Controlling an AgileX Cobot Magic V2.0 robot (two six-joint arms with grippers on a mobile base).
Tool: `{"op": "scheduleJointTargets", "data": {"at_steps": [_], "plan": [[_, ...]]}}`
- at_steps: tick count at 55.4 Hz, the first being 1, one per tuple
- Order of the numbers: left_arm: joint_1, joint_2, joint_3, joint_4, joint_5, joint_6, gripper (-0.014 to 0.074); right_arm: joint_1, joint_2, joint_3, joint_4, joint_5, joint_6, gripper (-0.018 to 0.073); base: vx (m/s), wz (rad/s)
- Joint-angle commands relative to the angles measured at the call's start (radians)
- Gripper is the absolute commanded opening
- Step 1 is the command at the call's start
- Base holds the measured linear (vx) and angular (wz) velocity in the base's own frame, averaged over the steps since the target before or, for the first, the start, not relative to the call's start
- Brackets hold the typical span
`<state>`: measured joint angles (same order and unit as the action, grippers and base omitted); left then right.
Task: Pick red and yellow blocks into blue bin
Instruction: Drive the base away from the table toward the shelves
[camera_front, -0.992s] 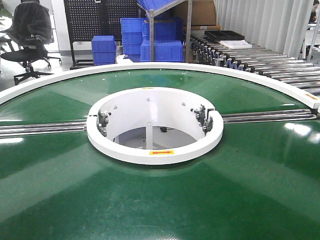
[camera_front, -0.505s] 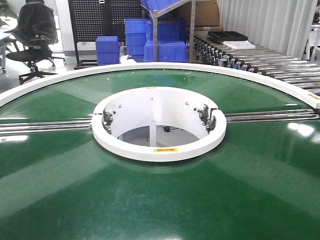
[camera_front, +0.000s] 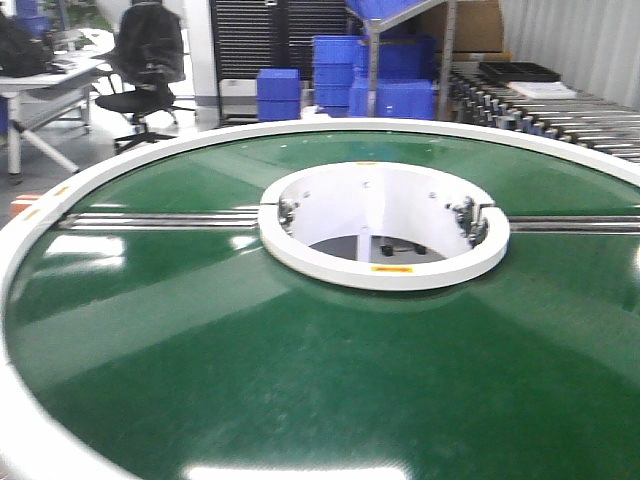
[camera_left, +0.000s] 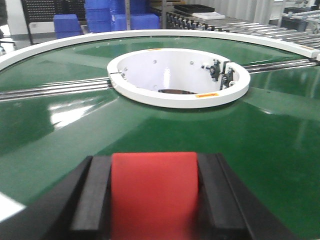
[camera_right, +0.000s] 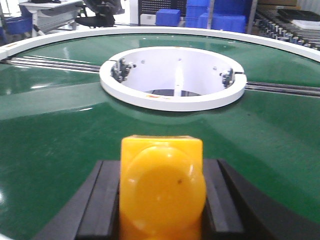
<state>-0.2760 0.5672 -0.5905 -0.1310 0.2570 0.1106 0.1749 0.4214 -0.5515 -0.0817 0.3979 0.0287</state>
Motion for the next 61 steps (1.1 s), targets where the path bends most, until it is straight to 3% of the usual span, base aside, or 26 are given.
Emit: {"op": "scheduleJointTargets", "data": {"at_steps": [1,33,61], "plan": [[-0.005,0.001,-0.026,-0.005,-0.089,-0.01,0.0002,-0.004,0.005,-0.027,-0.016,-0.082,-0.005,-0.0011,-0.26,0.27],[-0.005,0.001,-0.026,-0.005,-0.088,-0.01,0.0002,-0.004,0.005,-0.027,-0.016,-0.082,-0.005,-0.0011,-0.23,0.43],[-0.005,0.001,-0.026,-0.005,-0.087,-0.01,0.0002,-0.004,0.005,-0.027,-0.016,-0.079,-0.005,-0.0011,-0.15,0.75]]}}
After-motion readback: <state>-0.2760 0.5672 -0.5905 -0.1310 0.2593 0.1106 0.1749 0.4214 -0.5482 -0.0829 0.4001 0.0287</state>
